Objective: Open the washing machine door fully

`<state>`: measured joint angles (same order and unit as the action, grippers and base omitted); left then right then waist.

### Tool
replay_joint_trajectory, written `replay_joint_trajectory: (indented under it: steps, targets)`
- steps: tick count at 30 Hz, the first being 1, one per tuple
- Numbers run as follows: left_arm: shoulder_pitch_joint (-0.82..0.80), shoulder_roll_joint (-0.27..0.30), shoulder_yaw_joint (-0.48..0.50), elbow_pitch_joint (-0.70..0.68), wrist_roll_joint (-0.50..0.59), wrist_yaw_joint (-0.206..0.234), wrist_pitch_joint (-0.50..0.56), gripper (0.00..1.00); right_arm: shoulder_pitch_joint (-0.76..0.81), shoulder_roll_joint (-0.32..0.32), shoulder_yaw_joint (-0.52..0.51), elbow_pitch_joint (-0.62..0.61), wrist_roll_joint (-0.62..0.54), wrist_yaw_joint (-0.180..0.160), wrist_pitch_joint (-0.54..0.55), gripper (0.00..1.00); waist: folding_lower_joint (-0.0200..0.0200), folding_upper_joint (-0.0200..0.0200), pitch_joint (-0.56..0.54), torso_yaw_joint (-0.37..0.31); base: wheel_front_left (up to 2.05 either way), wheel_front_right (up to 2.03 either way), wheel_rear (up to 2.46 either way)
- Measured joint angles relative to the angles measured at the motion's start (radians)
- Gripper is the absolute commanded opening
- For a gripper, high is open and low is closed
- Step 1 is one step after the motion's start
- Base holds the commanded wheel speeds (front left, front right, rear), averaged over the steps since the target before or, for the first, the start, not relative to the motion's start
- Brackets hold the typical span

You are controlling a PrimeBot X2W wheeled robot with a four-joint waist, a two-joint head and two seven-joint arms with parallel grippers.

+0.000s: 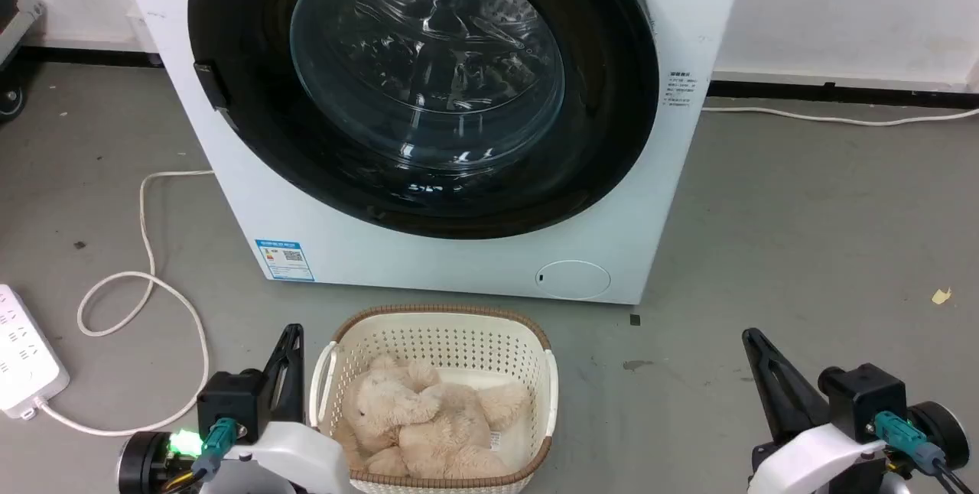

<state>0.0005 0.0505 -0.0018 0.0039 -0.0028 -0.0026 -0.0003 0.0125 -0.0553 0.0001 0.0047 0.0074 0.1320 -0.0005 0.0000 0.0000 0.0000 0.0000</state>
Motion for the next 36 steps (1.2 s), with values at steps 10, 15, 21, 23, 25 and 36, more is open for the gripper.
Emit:
replay_joint_trajectory:
  steps: [10, 15, 21, 23, 25, 36]
  targets:
    - [0.0, 0.0, 0.0, 0.0, 0.0, 0.0, 0.0, 0.0, 0.0, 0.0, 0.0, 0.0, 0.0, 0.0, 0.0, 0.0, 0.0001, 0.0, 0.0, 0.0, 0.0, 0.0, 0.0]
    - [0.0, 0.0, 0.0, 0.0, 0.0, 0.0, 0.0, 0.0, 0.0, 0.0, 0.0, 0.0, 0.0, 0.0, 0.0, 0.0, 0.0, 0.0, 0.0, 0.0, 0.0, 0.0, 0.0]
    - [0.0, 0.0, 0.0, 0.0, 0.0, 0.0, 0.0, 0.0, 0.0, 0.0, 0.0, 0.0, 0.0, 0.0, 0.0, 0.0, 0.0, 0.0, 0.0, 0.0, 0.0, 0.0, 0.0]
    - [0.0, 0.0, 0.0, 0.0, 0.0, 0.0, 0.0, 0.0, 0.0, 0.0, 0.0, 0.0, 0.0, 0.0, 0.0, 0.0, 0.0, 0.0, 0.0, 0.0, 0.0, 0.0, 0.0]
    - [0.0, 0.0, 0.0, 0.0, 0.0, 0.0, 0.0, 0.0, 0.0, 0.0, 0.0, 0.0, 0.0, 0.0, 0.0, 0.0, 0.0, 0.0, 0.0, 0.0, 0.0, 0.0, 0.0]
    - [0.0, 0.0, 0.0, 0.0, 0.0, 0.0, 0.0, 0.0, 0.0, 0.0, 0.0, 0.0, 0.0, 0.0, 0.0, 0.0, 0.0, 0.0, 0.0, 0.0, 0.0, 0.0, 0.0]
